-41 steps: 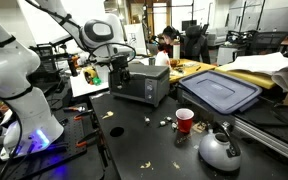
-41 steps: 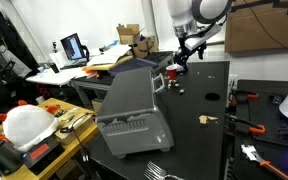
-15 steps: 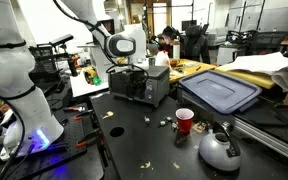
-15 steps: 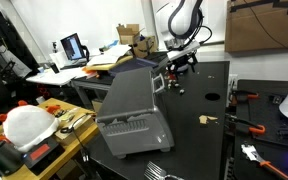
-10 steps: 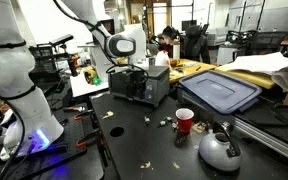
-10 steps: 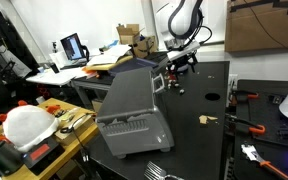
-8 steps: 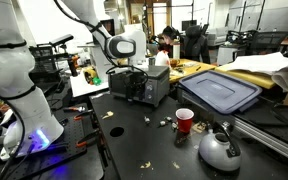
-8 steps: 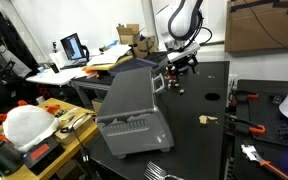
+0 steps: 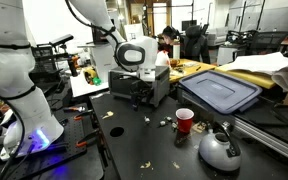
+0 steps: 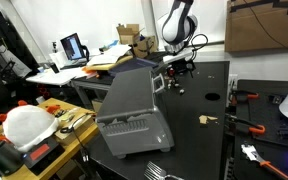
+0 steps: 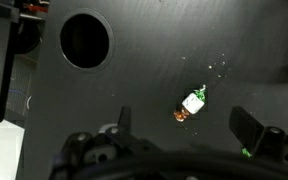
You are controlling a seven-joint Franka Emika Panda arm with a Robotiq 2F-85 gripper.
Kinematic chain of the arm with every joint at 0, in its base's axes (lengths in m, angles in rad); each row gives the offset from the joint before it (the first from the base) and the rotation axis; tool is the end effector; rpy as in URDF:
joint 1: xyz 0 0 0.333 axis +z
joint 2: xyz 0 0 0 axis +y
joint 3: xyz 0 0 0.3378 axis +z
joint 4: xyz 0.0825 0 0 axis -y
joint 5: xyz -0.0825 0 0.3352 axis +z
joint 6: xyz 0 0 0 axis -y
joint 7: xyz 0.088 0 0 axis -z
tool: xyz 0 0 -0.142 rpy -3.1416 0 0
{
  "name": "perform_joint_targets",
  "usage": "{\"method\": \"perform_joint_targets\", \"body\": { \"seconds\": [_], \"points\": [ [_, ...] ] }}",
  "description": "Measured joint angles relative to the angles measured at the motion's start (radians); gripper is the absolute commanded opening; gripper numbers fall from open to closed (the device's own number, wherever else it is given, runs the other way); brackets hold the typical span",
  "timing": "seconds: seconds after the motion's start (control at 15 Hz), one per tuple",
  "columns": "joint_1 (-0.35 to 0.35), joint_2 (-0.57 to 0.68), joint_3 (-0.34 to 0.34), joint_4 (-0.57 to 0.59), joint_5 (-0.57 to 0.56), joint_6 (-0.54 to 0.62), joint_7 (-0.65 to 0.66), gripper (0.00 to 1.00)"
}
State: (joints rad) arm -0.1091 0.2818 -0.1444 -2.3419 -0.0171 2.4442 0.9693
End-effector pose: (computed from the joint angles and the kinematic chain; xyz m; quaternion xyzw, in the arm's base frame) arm 0.4568 -0.1203 0.2301 0.8200 -0.5650 -0.0739 0.0544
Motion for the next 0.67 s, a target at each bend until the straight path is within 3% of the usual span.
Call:
{"method": "perform_joint_targets", "body": {
  "seconds": [0.67],
  "points": [
    [-0.041, 0.19, -0.065, 0.21, 0.157, -0.069, -0.002, 1.0]
  ]
}}
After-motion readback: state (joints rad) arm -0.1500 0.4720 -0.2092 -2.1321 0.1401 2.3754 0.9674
